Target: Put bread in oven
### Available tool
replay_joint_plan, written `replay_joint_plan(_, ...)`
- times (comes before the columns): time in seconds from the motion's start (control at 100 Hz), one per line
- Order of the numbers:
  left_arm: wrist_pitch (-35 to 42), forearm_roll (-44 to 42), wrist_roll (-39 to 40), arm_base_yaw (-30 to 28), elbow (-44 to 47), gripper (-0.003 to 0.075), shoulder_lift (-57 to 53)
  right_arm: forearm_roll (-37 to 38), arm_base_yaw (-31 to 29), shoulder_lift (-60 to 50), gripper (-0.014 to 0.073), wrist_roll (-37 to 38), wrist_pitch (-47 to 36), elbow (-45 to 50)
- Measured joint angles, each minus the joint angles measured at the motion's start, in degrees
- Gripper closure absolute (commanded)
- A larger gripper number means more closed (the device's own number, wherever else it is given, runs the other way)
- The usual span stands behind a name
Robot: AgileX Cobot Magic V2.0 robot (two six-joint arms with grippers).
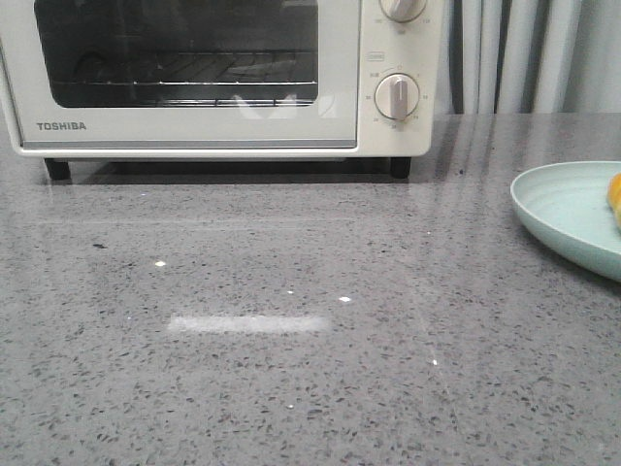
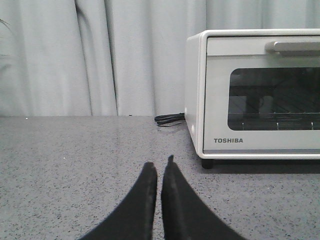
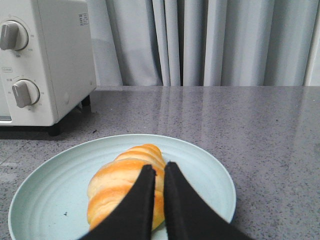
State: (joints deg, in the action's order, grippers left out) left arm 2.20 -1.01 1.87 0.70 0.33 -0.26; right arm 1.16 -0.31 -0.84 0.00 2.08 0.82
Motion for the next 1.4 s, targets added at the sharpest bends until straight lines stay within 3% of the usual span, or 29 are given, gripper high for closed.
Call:
replay_joint_plan(1.23,3.93,0.44,0.00,0.00,0.00,0.0740,0.00,0.00,0.00,0.00,0.0578,0.00,0.00,0.00)
replay_joint_plan(1.4,7.60,9.12,2.05,0.00,0.00,0.0740,0.00,-0.46,0.00,0.00,0.0578,0.00,-4.31,0.00)
